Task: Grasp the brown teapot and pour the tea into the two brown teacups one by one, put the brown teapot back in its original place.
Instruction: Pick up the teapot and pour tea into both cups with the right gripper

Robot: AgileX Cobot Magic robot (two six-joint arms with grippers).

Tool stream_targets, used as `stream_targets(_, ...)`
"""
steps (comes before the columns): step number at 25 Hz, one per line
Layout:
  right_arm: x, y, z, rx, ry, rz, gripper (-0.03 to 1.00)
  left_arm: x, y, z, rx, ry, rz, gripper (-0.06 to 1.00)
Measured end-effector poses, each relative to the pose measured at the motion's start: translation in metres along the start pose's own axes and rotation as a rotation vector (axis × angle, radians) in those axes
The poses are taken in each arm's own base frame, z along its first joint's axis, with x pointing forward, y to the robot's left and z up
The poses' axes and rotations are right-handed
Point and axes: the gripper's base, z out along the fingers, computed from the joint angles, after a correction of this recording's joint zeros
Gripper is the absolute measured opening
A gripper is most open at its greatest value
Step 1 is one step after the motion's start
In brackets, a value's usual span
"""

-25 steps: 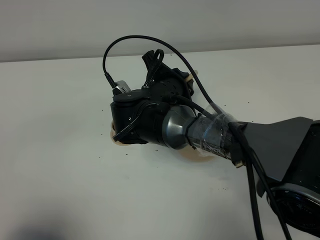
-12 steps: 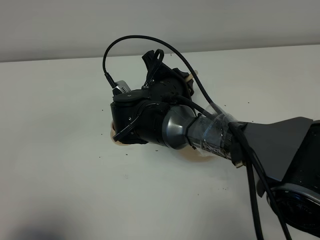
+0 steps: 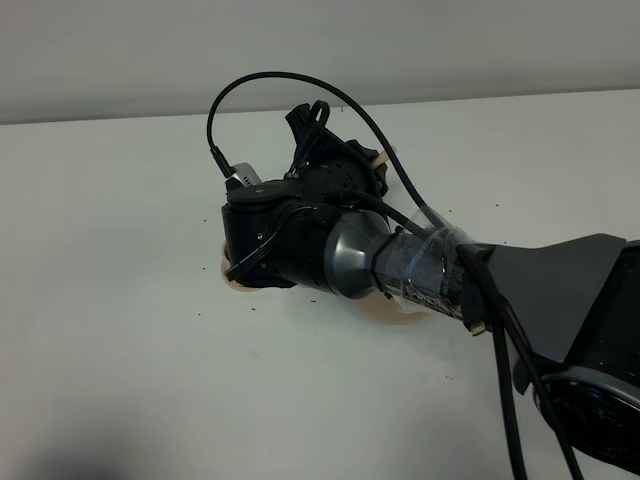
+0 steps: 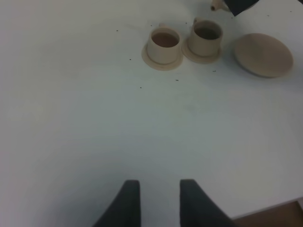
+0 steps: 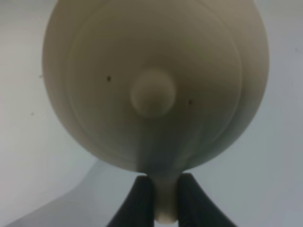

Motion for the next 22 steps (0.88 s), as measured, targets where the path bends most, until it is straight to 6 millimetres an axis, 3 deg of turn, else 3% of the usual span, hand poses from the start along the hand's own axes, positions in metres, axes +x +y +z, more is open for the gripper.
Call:
stream_targets(16,-0.002,0.006,0.000,-0.087,-0.056,0.091,0.11,0.000,0.000,0.000,0.000,0.000,0.000,0.23)
stream_targets(22,0.019,0.003,-0.004,-0.187,-0.129,0.190,0.11,0.000,0.000,0.000,0.000,0.000,0.000,0.23)
